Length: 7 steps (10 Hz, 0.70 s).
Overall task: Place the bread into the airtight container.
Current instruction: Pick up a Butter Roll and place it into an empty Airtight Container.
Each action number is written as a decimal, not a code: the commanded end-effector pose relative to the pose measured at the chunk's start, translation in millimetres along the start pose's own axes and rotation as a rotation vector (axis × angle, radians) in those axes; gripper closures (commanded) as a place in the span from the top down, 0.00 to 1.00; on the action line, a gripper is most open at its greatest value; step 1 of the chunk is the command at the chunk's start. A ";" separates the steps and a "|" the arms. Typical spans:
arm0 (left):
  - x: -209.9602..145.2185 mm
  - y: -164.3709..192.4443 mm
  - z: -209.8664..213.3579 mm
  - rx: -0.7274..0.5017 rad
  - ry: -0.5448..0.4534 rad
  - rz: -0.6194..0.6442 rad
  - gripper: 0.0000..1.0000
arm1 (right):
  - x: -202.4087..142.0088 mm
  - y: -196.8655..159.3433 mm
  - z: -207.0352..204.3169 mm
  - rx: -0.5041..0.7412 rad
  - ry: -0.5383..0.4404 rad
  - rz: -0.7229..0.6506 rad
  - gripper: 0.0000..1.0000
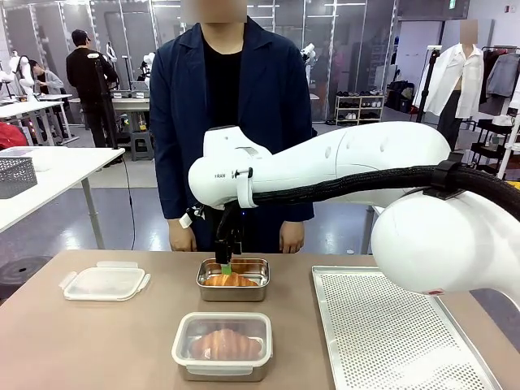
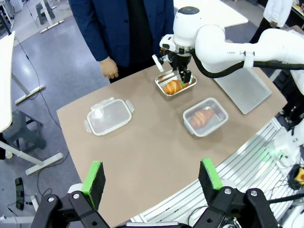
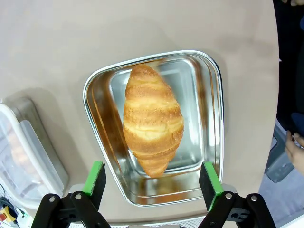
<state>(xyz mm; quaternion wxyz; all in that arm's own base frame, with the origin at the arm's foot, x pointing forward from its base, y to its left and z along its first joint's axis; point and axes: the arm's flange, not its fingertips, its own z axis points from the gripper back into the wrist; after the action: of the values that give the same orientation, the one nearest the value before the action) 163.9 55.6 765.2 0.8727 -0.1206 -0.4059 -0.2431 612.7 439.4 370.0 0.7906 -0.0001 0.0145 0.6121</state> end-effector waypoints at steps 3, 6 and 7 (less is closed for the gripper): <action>0.9 -0.8 1.3 -0.006 -0.003 -0.007 1.00 | -64.2 14.1 74.9 0.066 -0.061 -0.067 1.00; 0.9 -0.8 1.3 -0.006 -0.003 -0.007 1.00 | -165.2 37.6 155.3 0.055 -0.209 -0.154 1.00; 0.9 -0.8 1.3 -0.006 -0.003 -0.007 1.00 | -205.1 48.2 178.8 0.053 -0.254 -0.204 1.00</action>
<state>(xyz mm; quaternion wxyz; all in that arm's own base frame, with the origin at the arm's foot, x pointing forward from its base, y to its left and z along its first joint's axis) 163.9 55.7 765.2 0.8727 -0.1207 -0.4060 -0.2430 565.3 301.7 556.2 0.8431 0.0806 -0.0388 0.5302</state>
